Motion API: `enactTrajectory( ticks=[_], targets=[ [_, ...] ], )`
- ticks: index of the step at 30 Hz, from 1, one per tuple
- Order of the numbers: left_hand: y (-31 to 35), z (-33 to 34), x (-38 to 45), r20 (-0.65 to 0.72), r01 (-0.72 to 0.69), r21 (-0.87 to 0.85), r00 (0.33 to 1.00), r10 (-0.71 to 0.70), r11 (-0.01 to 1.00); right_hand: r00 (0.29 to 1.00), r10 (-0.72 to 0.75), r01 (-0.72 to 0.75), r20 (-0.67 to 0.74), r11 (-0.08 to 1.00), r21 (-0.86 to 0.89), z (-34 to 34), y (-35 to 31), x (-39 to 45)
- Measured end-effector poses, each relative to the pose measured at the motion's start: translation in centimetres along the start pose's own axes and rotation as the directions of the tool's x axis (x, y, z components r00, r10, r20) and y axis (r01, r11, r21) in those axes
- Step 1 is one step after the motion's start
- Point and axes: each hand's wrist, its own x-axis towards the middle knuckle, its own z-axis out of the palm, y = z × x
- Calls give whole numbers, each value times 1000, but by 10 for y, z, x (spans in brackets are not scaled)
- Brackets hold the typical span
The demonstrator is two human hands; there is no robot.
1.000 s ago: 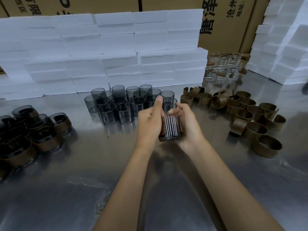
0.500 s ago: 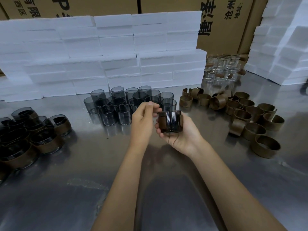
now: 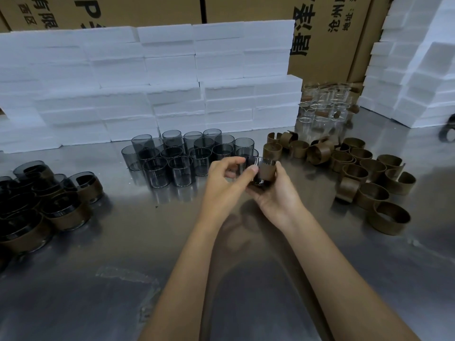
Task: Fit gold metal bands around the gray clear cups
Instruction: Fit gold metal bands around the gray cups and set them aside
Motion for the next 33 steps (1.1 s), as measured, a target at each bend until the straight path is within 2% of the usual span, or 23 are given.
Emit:
enactTrajectory(
  ticks=[2, 4, 7, 9, 12, 17, 24, 28, 33],
  targets=[
    [-3, 4, 0, 36, 16, 54, 999, -18, 998, 1000, -19, 19, 2, 999, -27, 1, 2, -1],
    [-5, 4, 1, -4, 50, 9, 999, -50, 999, 999, -40, 39, -14, 995, -89, 3, 2, -2],
    [-6, -6, 4, -102, 142, -278, 979, -176, 950, 993, -115, 113, 2, 971, -209, 5, 2, -2],
    [-6, -13, 7, -75, 174, -512, 967, -245, 841, 982, -188, 189, 31, 948, -255, 6, 3, -3],
    [-5, -17, 9, 13, 216, -656, 961, -275, 723, 966, -257, 255, 34, 921, -295, 5, 8, -4],
    [-5, -16, 6, 121, 265, -676, 960, -251, 688, 973, -218, 230, 73, 927, -297, 0, 10, 0],
    [-7, -16, 7, 106, 250, -673, 964, -244, 696, 976, -195, 214, 91, 928, -304, -3, 8, 1],
    [-9, -15, 9, 91, 251, -584, 965, -244, 772, 982, -179, 190, 63, 916, -353, -5, 9, 1],
    [-13, -12, 12, 27, 216, -468, 973, -230, 857, 973, -215, 231, 84, 923, -307, -5, 9, 3]
  ],
)
